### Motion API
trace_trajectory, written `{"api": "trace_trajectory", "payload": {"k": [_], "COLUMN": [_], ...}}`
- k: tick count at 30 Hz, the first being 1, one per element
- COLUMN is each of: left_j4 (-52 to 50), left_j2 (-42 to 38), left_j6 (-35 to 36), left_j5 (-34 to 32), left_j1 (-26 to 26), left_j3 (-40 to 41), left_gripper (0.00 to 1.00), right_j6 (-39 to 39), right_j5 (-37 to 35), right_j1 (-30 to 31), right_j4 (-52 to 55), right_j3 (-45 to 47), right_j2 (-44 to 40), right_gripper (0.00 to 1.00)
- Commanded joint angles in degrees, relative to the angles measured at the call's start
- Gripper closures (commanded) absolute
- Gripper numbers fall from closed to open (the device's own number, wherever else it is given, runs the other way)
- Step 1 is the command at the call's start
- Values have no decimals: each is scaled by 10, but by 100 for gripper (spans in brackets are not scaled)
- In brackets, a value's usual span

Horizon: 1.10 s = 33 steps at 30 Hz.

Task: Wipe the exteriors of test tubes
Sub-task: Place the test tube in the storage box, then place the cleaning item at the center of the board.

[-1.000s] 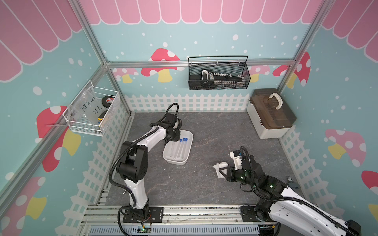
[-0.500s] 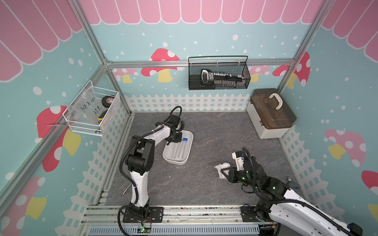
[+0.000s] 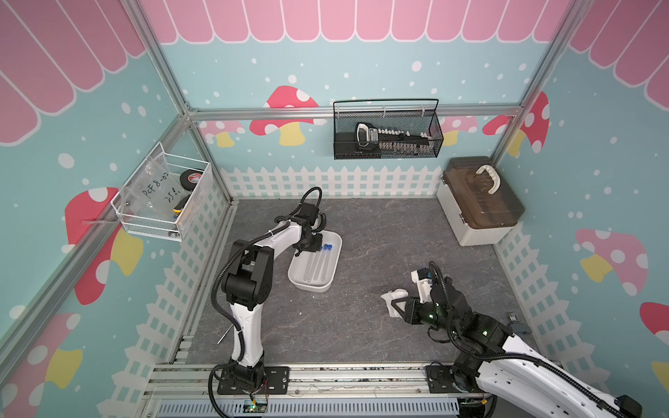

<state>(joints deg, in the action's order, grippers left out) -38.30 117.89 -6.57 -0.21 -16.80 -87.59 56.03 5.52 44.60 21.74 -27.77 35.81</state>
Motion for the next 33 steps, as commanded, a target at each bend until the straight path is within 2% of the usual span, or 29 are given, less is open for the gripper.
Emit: {"api": "trace_trajectory", "payload": {"k": [1,13,21,28,33], "left_j4": [1,1,11,71,110], "left_j2": [-5,-48,-154,-297,-424], "left_j6": [19,13,-5,-60,-94], "left_j5": [7,21,35,49,38], "left_j1": [-3,-3,-3,21,47], "left_j3": [-15,-18,0,111,219], "left_gripper": [74,74,74,72,69], "right_j6": [9,7,-2,-51,-89], "right_j5": [-7,-12,-44,-50,-19], "right_j1": [-2,-2,-2,-30,-89], "right_j4": [8,7,5,-23,-36], "right_j3": [-10,-16,-33,-96,-122], "right_j2": [-4,1,30,134,217], "right_gripper": [81,81,80,79,79]}}
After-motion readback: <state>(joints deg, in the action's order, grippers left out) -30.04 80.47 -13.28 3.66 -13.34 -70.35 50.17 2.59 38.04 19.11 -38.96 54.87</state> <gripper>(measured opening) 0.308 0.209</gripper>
